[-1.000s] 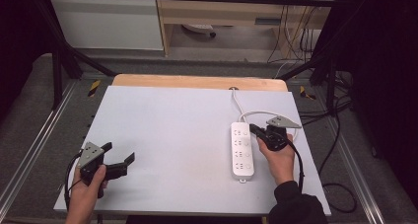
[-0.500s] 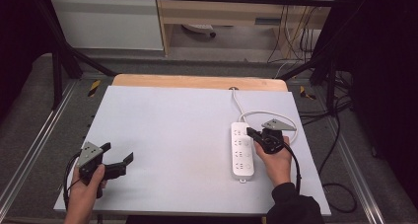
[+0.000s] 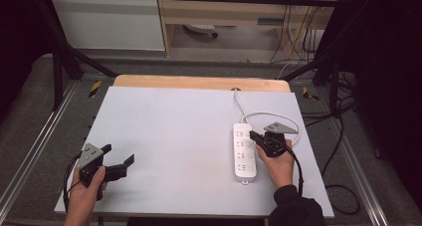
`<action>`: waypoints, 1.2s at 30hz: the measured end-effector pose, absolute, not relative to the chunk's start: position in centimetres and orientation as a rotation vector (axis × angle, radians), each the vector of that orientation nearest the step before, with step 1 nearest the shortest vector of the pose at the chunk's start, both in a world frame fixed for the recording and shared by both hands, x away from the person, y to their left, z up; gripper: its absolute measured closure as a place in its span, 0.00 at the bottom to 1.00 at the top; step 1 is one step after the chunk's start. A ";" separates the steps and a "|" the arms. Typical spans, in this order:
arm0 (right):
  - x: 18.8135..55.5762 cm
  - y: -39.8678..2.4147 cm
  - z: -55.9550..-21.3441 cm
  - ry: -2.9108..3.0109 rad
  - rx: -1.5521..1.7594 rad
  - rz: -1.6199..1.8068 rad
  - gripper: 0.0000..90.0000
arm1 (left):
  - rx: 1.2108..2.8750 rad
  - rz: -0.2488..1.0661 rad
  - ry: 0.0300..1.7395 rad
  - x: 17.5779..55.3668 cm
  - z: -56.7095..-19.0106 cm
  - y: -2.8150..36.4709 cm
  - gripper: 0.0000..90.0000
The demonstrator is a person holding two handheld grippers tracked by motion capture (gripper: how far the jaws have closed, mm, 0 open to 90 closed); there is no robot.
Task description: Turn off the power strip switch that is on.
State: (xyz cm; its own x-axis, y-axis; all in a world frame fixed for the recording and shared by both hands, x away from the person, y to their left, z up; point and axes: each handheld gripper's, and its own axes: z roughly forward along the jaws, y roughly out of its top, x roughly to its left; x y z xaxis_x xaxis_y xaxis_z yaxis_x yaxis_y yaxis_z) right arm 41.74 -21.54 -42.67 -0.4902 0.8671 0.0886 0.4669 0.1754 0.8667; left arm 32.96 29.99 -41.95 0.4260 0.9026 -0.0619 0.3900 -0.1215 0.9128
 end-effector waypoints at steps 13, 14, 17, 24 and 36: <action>40.8 -21.1 -43.2 2.084 1.250 1.212 1.00 | 1.719 0.663 1.125 32.8 -41.9 30.1 0.07; 40.8 -21.1 -43.2 2.087 1.257 1.206 1.00 | 1.719 0.663 1.125 32.8 -41.9 30.1 0.07; 40.8 -21.2 -43.2 2.086 1.267 1.205 1.00 | 1.714 0.664 1.129 32.9 -41.9 30.1 0.07; 40.7 -21.2 -43.3 2.100 1.275 1.198 1.00 | 1.724 0.659 1.123 32.9 -42.0 30.0 0.07; 40.7 -20.9 -43.5 2.115 1.278 1.178 1.00 | 1.733 0.660 1.122 32.9 -42.0 30.0 0.07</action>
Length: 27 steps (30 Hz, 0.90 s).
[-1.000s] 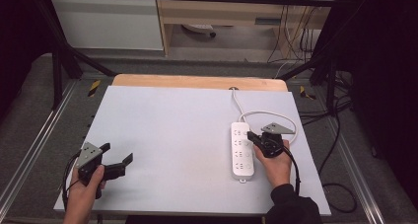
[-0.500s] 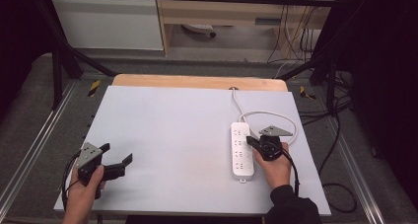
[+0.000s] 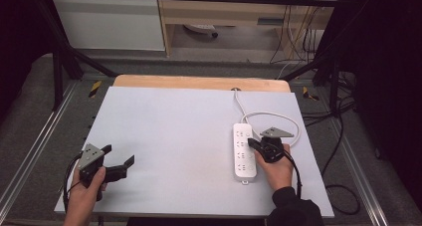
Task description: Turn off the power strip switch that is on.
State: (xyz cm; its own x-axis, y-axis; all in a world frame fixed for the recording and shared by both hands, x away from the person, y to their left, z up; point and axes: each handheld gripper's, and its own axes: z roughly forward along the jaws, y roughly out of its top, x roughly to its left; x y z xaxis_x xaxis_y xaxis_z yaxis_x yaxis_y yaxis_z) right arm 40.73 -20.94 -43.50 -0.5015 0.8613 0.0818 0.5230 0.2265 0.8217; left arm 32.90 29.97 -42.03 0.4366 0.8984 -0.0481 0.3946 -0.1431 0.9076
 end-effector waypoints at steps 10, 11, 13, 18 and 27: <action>40.8 -20.7 -43.6 2.122 1.278 1.177 1.00 | 1.739 0.661 1.122 32.9 -42.0 29.9 0.07; 40.8 -20.7 -43.6 2.122 1.278 1.177 1.00 | 1.741 0.661 1.121 32.9 -42.0 29.9 0.07; 40.8 -20.7 -43.6 2.127 1.280 1.181 1.00 | 1.744 0.663 1.118 32.8 -42.0 29.9 0.08; 41.0 -20.8 -43.8 2.126 1.299 1.185 1.00 | 1.747 0.663 1.117 32.9 -42.1 29.9 0.08; 41.0 -20.8 -43.9 2.131 1.300 1.189 1.00 | 1.747 0.659 1.119 32.8 -42.1 29.8 0.08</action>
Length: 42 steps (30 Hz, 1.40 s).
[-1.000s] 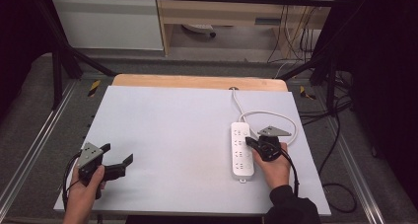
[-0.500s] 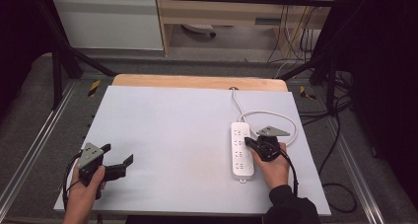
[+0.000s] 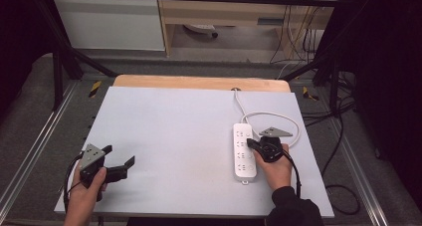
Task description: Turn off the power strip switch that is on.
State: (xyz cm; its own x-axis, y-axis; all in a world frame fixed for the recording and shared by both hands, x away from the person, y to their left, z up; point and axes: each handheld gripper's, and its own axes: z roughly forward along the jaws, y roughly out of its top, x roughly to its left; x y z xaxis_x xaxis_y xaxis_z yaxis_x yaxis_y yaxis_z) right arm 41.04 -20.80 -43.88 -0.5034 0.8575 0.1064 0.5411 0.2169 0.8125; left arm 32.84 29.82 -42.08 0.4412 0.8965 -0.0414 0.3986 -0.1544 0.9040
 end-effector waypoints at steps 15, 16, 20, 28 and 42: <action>41.1 -21.1 -43.9 2.128 1.309 1.186 1.00 | 1.748 0.658 1.120 32.8 -42.1 29.8 0.08; 41.0 -21.2 -43.8 2.132 1.304 1.182 1.00 | 1.747 0.658 1.120 32.8 -42.1 29.8 0.08; 41.0 -21.1 -43.8 2.132 1.297 1.178 1.00 | 1.751 0.660 1.118 32.8 -42.1 29.8 0.08; 41.0 -21.1 -43.8 2.130 1.303 1.173 1.00 | 1.755 0.660 1.118 32.8 -42.1 29.8 0.08; 41.0 -21.2 -44.0 2.126 1.304 1.194 1.00 | 1.764 0.660 1.117 32.8 -42.2 29.6 0.08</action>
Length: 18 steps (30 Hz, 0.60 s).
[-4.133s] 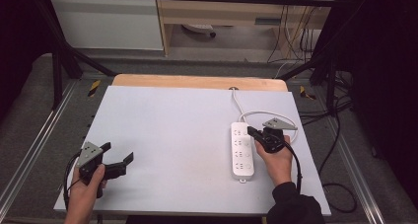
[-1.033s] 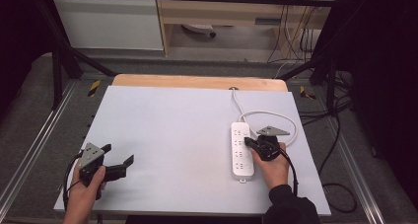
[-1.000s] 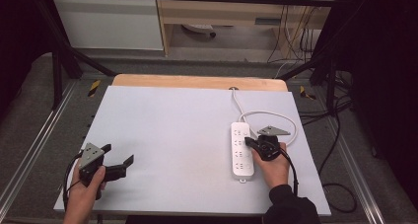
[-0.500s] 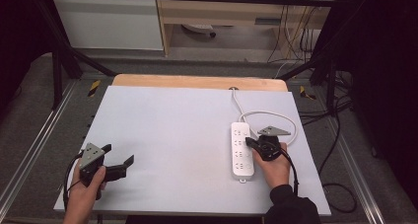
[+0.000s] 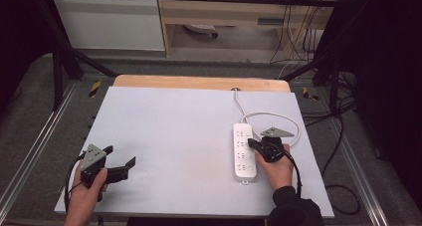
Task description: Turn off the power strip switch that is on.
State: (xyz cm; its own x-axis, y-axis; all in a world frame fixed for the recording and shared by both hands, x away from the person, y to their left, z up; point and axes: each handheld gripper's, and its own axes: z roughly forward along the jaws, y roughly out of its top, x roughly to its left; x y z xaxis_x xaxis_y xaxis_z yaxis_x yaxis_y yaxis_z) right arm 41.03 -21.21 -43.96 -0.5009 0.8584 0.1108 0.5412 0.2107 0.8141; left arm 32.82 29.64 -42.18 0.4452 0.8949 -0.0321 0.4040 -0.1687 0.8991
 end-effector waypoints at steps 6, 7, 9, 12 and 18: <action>41.0 -21.3 -44.0 2.121 1.306 1.206 1.00 | 1.768 0.659 1.116 32.8 -42.2 29.6 0.08; 41.0 -21.2 -44.0 2.122 1.302 1.201 1.00 | 1.768 0.664 1.116 32.8 -42.2 29.6 0.08; 41.0 -21.2 -44.0 2.120 1.303 1.200 1.00 | 1.768 0.664 1.117 32.8 -42.2 29.6 0.08; 41.0 -21.2 -44.0 2.121 1.296 1.196 1.00 | 1.769 0.658 1.115 32.8 -42.2 29.6 0.08; 41.0 -21.2 -44.0 2.124 1.297 1.200 1.00 | 1.770 0.658 1.115 32.8 -42.2 29.5 0.08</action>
